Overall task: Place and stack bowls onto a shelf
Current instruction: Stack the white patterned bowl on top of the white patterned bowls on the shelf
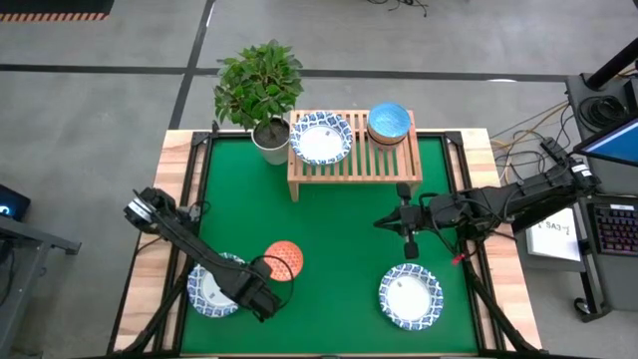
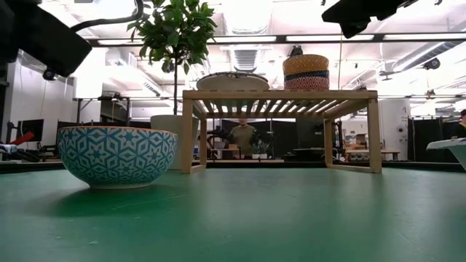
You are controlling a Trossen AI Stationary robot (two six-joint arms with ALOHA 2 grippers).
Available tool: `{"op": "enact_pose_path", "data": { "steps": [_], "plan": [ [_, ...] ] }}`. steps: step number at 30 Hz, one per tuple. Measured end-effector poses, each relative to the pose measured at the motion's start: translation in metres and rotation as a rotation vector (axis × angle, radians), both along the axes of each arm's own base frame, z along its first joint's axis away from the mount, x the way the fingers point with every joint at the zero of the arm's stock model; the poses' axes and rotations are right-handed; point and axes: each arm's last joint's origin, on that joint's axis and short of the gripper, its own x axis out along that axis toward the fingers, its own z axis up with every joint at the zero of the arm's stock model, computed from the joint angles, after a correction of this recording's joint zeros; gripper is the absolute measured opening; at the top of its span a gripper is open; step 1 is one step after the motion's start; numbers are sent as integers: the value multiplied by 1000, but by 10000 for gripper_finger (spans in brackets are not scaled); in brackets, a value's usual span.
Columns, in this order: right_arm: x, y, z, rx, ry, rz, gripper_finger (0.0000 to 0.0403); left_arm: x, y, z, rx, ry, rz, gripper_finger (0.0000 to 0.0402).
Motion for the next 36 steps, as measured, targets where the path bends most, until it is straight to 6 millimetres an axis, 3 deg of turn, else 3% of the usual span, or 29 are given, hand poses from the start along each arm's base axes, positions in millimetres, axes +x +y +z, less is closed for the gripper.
{"op": "enact_pose_path", "data": {
  "steps": [13, 19, 27, 33, 36],
  "plan": [
    [0, 0, 0, 0, 1, 0, 9, -1, 1, -12, 8, -18, 39, 13],
    [0, 0, 0, 0, 1, 0, 9, -4, -1, -2, -71, 10, -58, 2],
    [0, 0, 0, -8, 1, 3, 9, 1, -10, 55, -131, -52, -457, 0],
    [0, 0, 0, -18, 1, 6, 9, -4, -4, 112, -94, 12, -500, 0],
    [0, 0, 0, -20, 1, 7, 9, -3, -1, 139, -7, -80, -512, 0]
  ]
}}
